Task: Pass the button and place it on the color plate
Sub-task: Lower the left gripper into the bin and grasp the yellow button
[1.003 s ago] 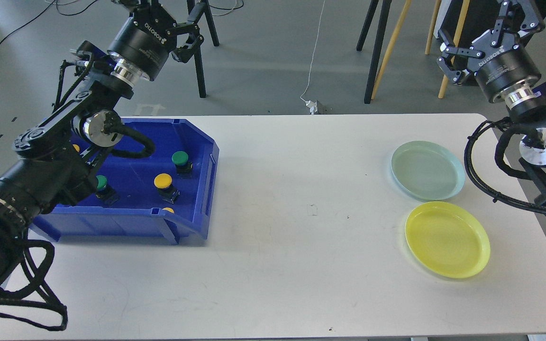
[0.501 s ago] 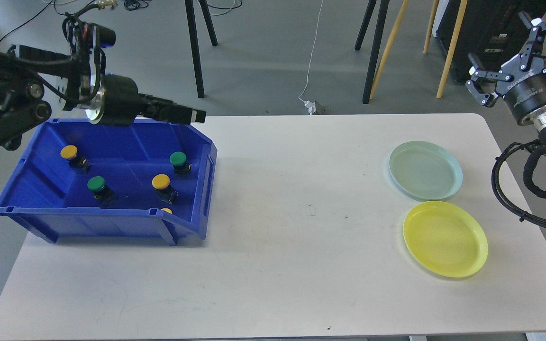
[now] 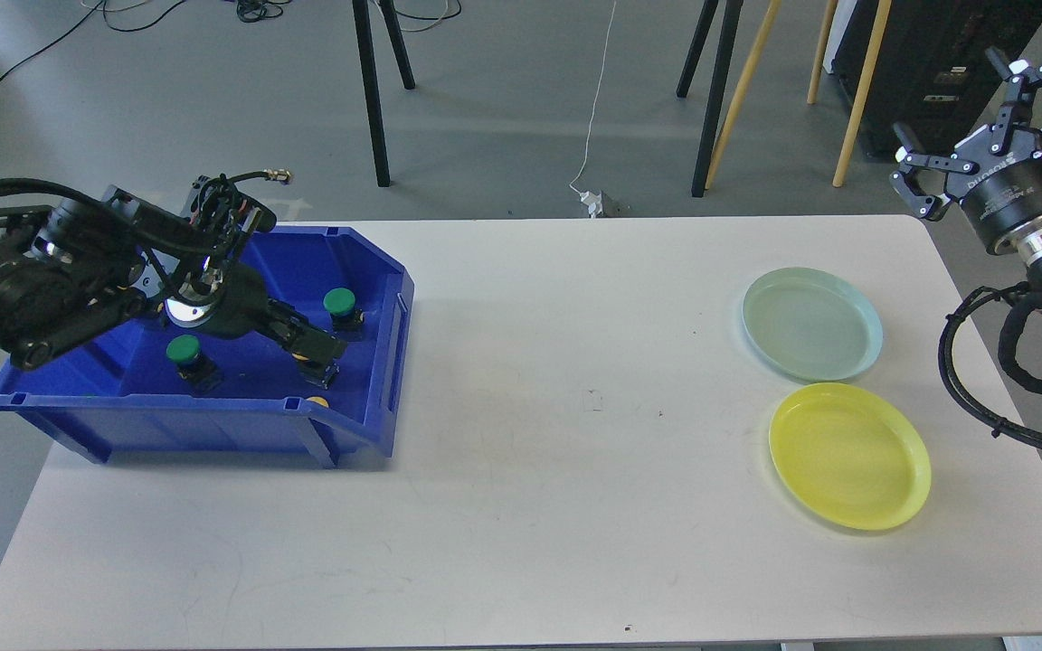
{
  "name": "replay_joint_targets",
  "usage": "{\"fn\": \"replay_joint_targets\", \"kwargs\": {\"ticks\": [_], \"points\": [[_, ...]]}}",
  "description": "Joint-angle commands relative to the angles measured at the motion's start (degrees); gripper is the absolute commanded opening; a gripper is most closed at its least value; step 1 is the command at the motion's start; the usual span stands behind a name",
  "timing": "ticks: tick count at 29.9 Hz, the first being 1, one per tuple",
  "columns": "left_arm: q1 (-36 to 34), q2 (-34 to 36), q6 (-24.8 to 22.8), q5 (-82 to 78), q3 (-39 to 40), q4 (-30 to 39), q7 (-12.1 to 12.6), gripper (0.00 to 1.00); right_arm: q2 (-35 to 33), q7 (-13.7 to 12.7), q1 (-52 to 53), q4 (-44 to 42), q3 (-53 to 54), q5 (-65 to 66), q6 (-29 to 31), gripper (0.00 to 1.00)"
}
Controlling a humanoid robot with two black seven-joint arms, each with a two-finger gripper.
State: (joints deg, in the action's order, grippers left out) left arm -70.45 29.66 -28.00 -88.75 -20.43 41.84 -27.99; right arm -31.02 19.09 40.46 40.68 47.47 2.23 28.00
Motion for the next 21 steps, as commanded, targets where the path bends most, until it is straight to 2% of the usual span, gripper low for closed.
{"fn": "replay_joint_targets", "kwargs": {"ticks": [1, 5, 17, 18, 21], "points": [[1.2, -2.2, 0.0, 0.0, 0.0, -4.6, 0.0, 0.98, 0.0, 0.0, 0.0, 0.1, 0.0, 0.0, 0.0, 1.0], [1.9, -3.3, 0.0, 0.1, 0.0, -6.8, 0.0, 0.98, 0.0, 0.1, -0.1, 0.1, 0.0, 0.0, 0.0, 1.0], [3.4, -5.7, 0.0, 0.0, 0.0, -7.0, 0.0, 0.96, 0.0, 0.1, -1.3, 0.1, 0.5, 0.0, 0.0, 1.0], [3.5, -5.7, 0.0, 0.0, 0.0, -7.0, 0.0, 0.92, 0.0, 0.1, -1.4, 0.1, 0.5, 0.0, 0.0, 1.0], [3.5, -5.7, 0.0, -0.2, 0.0, -7.0, 0.0, 0.72, -0.1, 0.1, -1.5, 0.1, 0.5, 0.0, 0.0, 1.0]]}}
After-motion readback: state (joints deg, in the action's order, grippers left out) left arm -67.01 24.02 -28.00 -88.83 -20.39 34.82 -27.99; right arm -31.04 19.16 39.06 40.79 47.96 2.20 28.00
